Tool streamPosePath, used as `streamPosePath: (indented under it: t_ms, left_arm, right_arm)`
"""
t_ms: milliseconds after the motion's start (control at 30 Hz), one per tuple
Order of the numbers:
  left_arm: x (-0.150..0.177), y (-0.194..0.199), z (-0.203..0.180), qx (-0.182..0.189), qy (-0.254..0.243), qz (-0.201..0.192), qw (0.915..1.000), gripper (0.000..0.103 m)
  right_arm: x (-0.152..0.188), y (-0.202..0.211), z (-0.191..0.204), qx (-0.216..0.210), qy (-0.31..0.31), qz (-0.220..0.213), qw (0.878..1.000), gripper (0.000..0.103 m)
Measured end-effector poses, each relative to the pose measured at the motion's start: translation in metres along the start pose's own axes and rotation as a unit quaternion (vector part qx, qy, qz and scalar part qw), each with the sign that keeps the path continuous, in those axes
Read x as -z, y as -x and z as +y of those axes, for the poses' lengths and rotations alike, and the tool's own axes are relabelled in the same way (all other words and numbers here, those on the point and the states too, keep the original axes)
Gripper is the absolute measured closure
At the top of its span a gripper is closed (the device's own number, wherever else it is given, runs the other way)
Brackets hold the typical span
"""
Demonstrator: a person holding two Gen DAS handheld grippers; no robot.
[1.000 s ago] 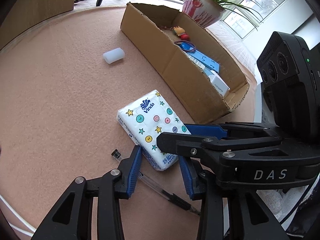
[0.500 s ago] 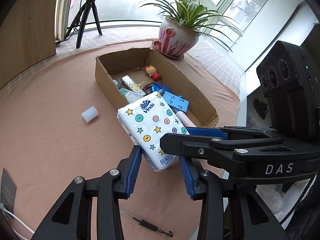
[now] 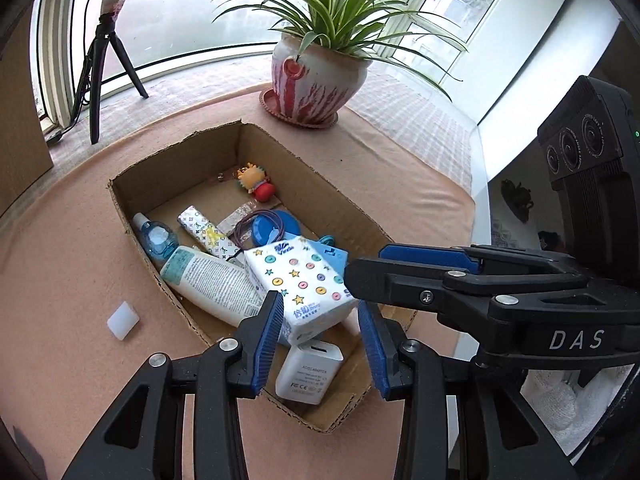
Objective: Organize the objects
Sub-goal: 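Carry the tissue pack into the box and open the right gripper, then grasp the white eraser with the left gripper while the right gripper grasps the pen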
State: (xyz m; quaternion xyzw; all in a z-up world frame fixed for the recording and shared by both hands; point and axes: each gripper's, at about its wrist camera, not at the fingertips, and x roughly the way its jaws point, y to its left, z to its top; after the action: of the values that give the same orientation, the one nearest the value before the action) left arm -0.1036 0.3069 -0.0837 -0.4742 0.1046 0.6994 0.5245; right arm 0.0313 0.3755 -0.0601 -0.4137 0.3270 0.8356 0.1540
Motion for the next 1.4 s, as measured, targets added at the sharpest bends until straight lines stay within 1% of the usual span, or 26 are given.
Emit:
streamPosePath:
  t_ms: [67, 167, 267, 367, 433, 533, 600, 667, 800, 867, 933, 967, 1000, 1033, 1133, 1167, 1200, 1300, 1367, 1400]
  left_arm:
    - [0.001, 0.001, 0.006, -0.007, 0.002, -0.001, 1.0, 0.062]
    - [0.005, 0.006, 0.026, -0.026, 0.013, 0.0, 0.9996, 0.062]
    - [0.013, 0.011, 0.057, -0.064, 0.031, 0.004, 0.9975, 0.062]
    - [0.02, 0.012, 0.09, -0.098, 0.051, 0.014, 0.9938, 0.062]
    - [0.023, 0.01, 0.111, -0.116, 0.06, 0.021, 0.9912, 0.062]
    - [0.026, 0.004, 0.133, -0.137, 0.063, 0.036, 0.988, 0.062]
    - [0.025, -0.002, 0.139, -0.147, 0.055, 0.043, 0.9867, 0.062]
    - [0.024, -0.01, 0.14, -0.156, 0.034, 0.055, 0.9856, 0.062]
    - [0.022, -0.029, 0.137, -0.162, 0.012, 0.079, 0.9836, 0.062]
    - [0.021, -0.036, 0.137, -0.153, 0.012, 0.085, 0.9845, 0.062]
    - [0.02, -0.041, 0.135, -0.158, 0.007, 0.082, 0.984, 0.066]
    - [0.019, -0.042, 0.133, -0.159, 0.003, 0.083, 0.9838, 0.073]
    - [0.019, -0.042, 0.133, -0.159, 0.003, 0.082, 0.9839, 0.077]
    - [0.019, -0.041, 0.134, -0.158, 0.006, 0.082, 0.984, 0.078]
    - [0.023, -0.037, 0.136, -0.154, 0.011, 0.08, 0.9848, 0.083]
    - [0.025, -0.035, 0.138, -0.153, 0.015, 0.078, 0.985, 0.085]
    - [0.027, -0.034, 0.14, -0.157, 0.02, 0.078, 0.9843, 0.092]
    - [0.032, -0.025, 0.147, -0.161, 0.033, 0.076, 0.9835, 0.092]
    - [0.037, -0.018, 0.152, -0.167, 0.042, 0.072, 0.9824, 0.092]
    - [0.039, -0.014, 0.155, -0.167, 0.049, 0.07, 0.9823, 0.092]
  right_arm:
    - [0.0, 0.003, -0.001, -0.002, 0.002, -0.002, 1.0, 0.065]
    - [0.006, 0.008, 0.0, -0.001, 0.009, -0.002, 1.0, 0.065]
    - [0.017, 0.009, 0.005, -0.01, 0.017, 0.006, 1.0, 0.065]
    - [0.035, 0.01, 0.017, -0.018, 0.037, 0.019, 0.999, 0.065]
    - [0.051, 0.007, 0.029, -0.026, 0.055, 0.036, 0.997, 0.065]
    - [0.075, -0.003, 0.049, -0.036, 0.085, 0.065, 0.994, 0.065]
    - [0.09, -0.012, 0.062, -0.042, 0.104, 0.085, 0.99, 0.065]
    - [0.104, -0.023, 0.073, -0.043, 0.121, 0.103, 0.986, 0.065]
    - [0.126, -0.046, 0.092, -0.042, 0.149, 0.132, 0.979, 0.065]
    - [0.133, -0.057, 0.1, -0.04, 0.163, 0.144, 0.975, 0.065]
    - [0.138, -0.07, 0.106, -0.028, 0.175, 0.152, 0.973, 0.065]
    - [0.139, -0.076, 0.108, -0.025, 0.177, 0.156, 0.971, 0.065]
    - [0.14, -0.082, 0.11, -0.023, 0.18, 0.161, 0.97, 0.065]
    - [0.142, -0.086, 0.112, -0.021, 0.184, 0.164, 0.969, 0.066]
    - [0.149, -0.098, 0.123, -0.003, 0.218, 0.167, 0.962, 0.069]
    - [0.152, -0.101, 0.127, 0.003, 0.231, 0.169, 0.958, 0.072]
    - [0.154, -0.103, 0.131, 0.011, 0.245, 0.165, 0.955, 0.074]
    - [0.16, -0.105, 0.143, 0.028, 0.288, 0.156, 0.945, 0.077]
    - [0.163, -0.105, 0.147, 0.037, 0.306, 0.152, 0.939, 0.083]
    - [0.164, -0.105, 0.147, 0.041, 0.313, 0.151, 0.937, 0.085]
